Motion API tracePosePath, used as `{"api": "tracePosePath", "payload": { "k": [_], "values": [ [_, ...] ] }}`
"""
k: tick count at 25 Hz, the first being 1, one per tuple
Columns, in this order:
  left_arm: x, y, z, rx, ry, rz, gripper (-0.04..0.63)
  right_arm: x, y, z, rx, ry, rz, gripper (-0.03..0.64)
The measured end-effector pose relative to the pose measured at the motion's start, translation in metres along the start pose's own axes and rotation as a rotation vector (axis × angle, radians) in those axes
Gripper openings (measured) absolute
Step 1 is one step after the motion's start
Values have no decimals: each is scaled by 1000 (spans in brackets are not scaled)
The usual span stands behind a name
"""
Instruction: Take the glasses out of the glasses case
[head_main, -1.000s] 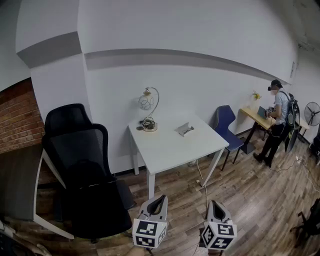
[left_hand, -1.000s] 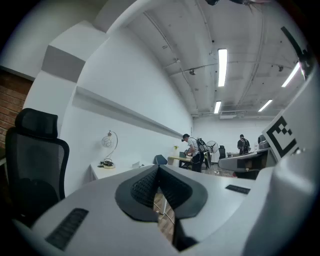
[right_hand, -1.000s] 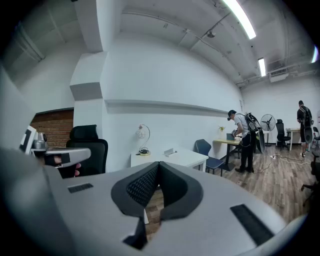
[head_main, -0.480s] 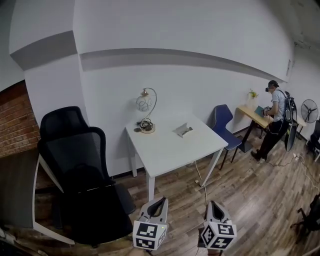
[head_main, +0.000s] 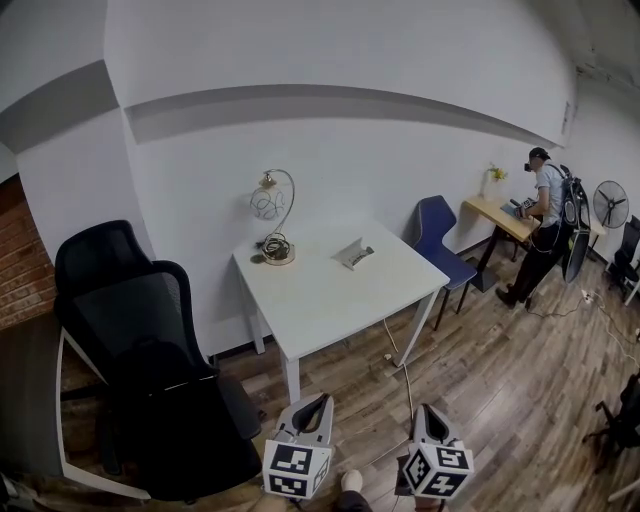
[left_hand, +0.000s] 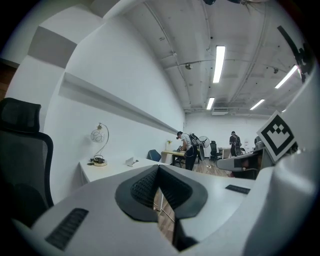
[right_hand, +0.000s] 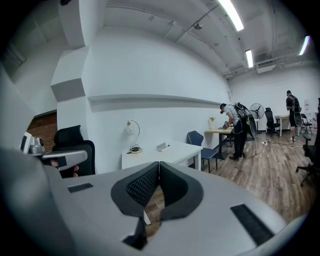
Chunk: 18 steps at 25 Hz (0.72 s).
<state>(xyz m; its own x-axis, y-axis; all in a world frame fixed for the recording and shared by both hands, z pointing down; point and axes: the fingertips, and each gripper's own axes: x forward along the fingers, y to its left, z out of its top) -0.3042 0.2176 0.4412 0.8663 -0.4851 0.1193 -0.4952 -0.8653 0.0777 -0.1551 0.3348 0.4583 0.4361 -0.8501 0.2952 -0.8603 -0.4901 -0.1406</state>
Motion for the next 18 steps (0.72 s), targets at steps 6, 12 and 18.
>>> {"api": "tracePosePath", "payload": {
  "k": [6, 12, 18],
  "values": [
    [46, 7, 8, 6, -11, 15, 17, 43, -22, 15, 0, 7, -1, 32],
    [93, 10, 21, 22, -13, 45, 17, 91, -46, 41, 12, 5, 23, 32],
    [131, 14, 35, 15, -14, 79, 17, 134, -64, 55, 38, 22, 68, 32]
  ]
}}
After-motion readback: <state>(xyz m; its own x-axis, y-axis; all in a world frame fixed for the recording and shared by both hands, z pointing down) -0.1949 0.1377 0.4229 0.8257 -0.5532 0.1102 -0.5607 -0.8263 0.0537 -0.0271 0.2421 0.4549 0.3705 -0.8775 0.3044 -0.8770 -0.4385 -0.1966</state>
